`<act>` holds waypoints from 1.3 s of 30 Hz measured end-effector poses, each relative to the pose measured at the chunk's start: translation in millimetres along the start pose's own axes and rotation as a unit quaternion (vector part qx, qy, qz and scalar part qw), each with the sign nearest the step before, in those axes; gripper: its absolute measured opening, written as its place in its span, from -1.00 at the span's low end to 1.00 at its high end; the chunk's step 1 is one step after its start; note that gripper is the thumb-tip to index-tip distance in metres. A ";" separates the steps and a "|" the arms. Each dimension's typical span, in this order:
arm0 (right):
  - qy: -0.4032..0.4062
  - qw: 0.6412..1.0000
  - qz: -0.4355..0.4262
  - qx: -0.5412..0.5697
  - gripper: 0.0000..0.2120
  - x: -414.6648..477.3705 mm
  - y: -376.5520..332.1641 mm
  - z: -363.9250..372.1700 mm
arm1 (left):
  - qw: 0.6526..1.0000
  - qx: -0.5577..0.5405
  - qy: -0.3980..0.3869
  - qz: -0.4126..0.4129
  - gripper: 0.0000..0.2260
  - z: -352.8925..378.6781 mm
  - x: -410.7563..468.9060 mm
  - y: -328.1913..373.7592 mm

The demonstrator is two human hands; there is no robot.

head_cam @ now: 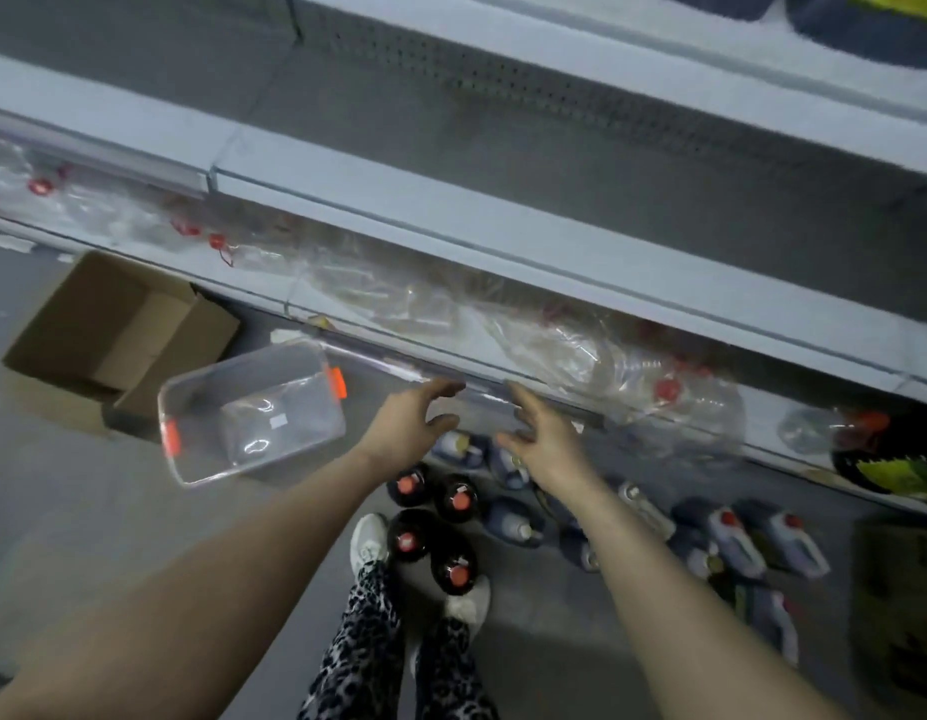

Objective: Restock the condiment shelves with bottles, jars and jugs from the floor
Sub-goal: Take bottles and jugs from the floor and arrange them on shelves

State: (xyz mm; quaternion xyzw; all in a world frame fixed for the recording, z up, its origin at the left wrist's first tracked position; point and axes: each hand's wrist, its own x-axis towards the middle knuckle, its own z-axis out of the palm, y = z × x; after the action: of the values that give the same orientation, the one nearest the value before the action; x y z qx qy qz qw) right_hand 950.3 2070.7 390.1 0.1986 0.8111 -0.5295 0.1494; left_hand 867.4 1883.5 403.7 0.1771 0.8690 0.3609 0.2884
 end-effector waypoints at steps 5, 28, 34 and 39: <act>0.002 0.998 0.057 -0.014 -0.34 28.9 75.0 41.7 | 0.998 0.017 -0.044 -0.031 -0.59 43.5 27.5 -72.7; 0.003 0.981 0.176 -0.085 -0.32 210.3 359.3 190.7 | 0.984 0.051 -0.161 -0.055 -0.21 249.9 214.5 -358.5; 0.072 0.983 0.162 -0.045 -0.54 219.2 384.3 217.2 | 0.985 0.045 -0.165 -0.029 -0.23 279.0 239.8 -388.3; 0.126 0.978 0.145 -0.076 -0.67 224.2 390.4 229.6 | 0.985 0.064 -0.158 0.005 -0.27 291.7 252.7 -403.2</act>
State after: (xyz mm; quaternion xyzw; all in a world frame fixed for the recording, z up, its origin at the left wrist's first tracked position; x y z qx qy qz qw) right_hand 948.7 2037.4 -114.1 0.3675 0.8238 -0.4098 0.1359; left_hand 815.9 1894.2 -152.0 0.2542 0.8332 0.2736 0.4079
